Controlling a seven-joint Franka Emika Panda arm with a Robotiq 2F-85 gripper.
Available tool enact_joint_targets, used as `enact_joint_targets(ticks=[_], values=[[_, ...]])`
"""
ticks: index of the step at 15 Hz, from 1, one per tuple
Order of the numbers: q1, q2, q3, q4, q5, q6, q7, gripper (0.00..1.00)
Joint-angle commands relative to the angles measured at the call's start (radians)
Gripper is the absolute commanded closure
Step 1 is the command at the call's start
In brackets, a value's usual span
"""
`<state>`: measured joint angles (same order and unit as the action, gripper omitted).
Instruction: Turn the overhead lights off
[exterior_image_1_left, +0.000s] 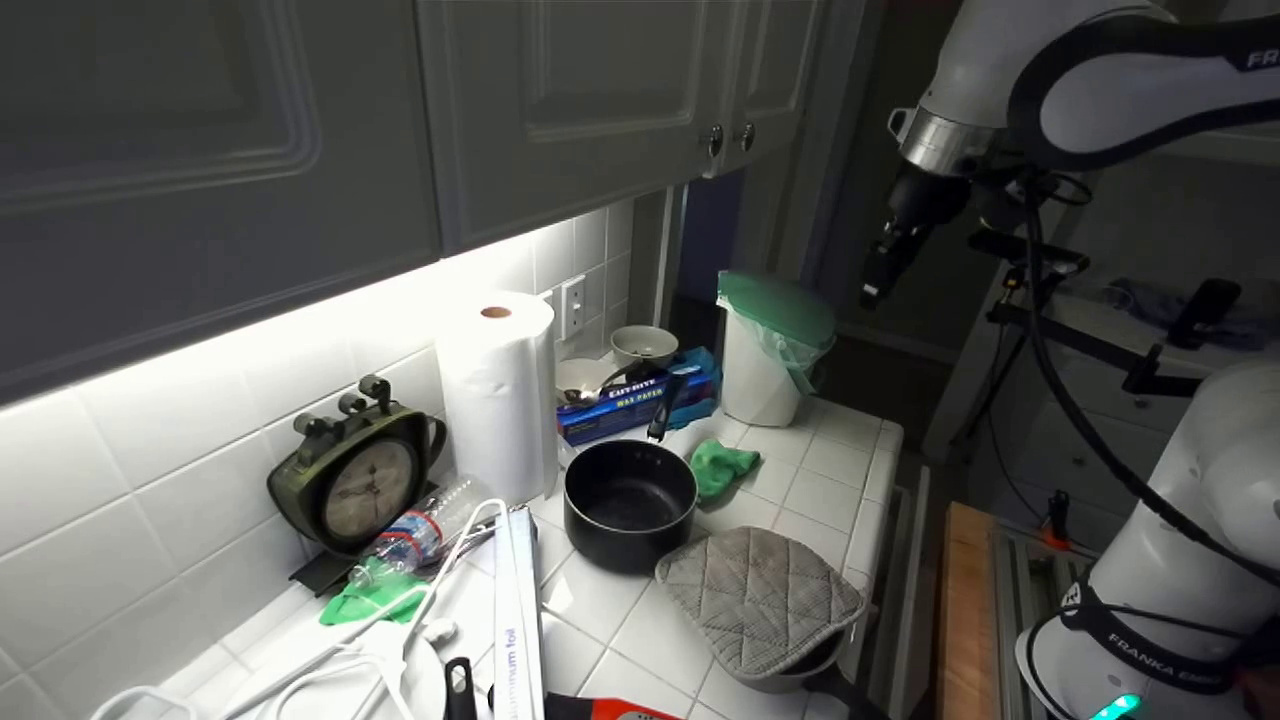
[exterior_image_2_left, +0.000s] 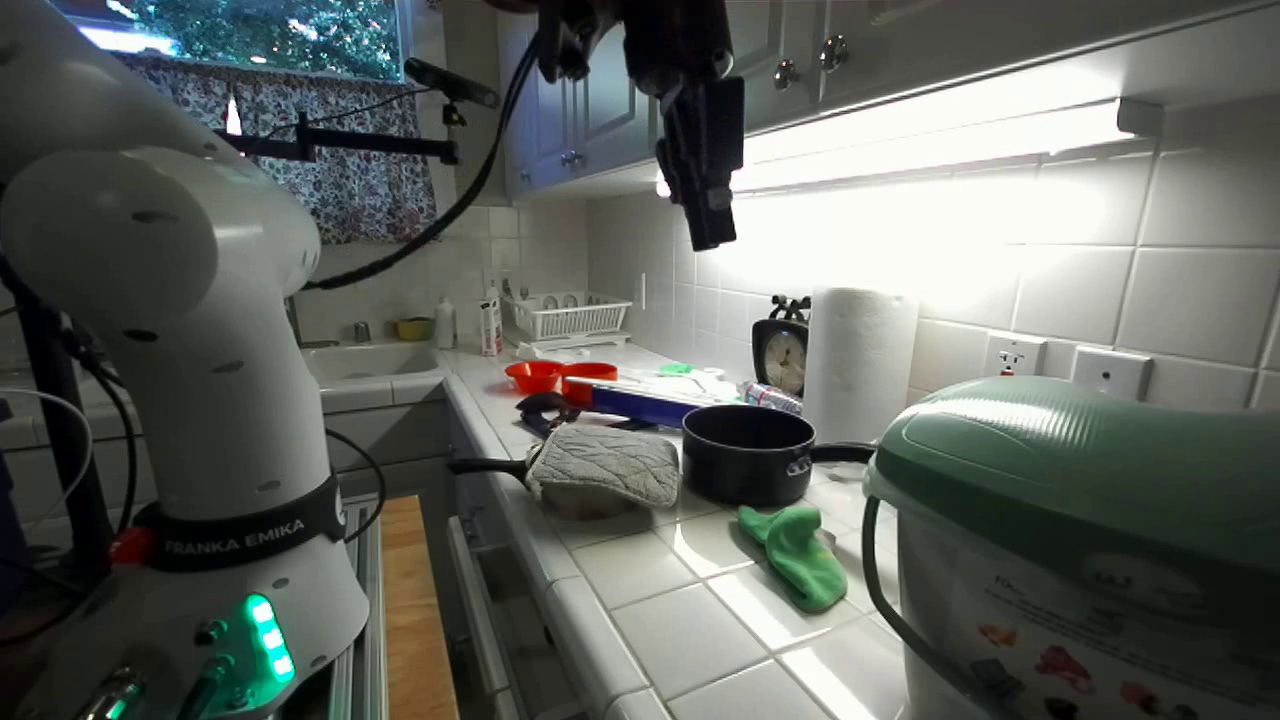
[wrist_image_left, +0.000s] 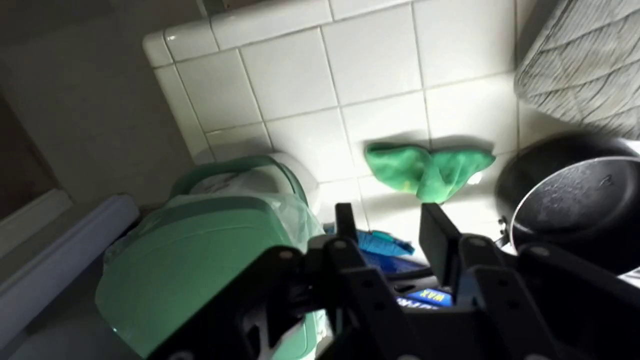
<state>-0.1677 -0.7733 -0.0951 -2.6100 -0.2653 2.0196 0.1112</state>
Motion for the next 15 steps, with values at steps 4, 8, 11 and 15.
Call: enact_joint_targets(ticks=[4,8,11,15], values=[[-0.084,0.059,0.018,-0.18,-0.121,0.528,0.107,1.0],[-0.154,0.224,0.029,-0.164,-0.215,0.85,0.159,1.0],[-0.306,0.341,0.138,-0.153,-0.186,1.028,0.149,1.0],[-0.504,0.427,0.302,-0.157,-0.277,1.228,0.228,1.0]])
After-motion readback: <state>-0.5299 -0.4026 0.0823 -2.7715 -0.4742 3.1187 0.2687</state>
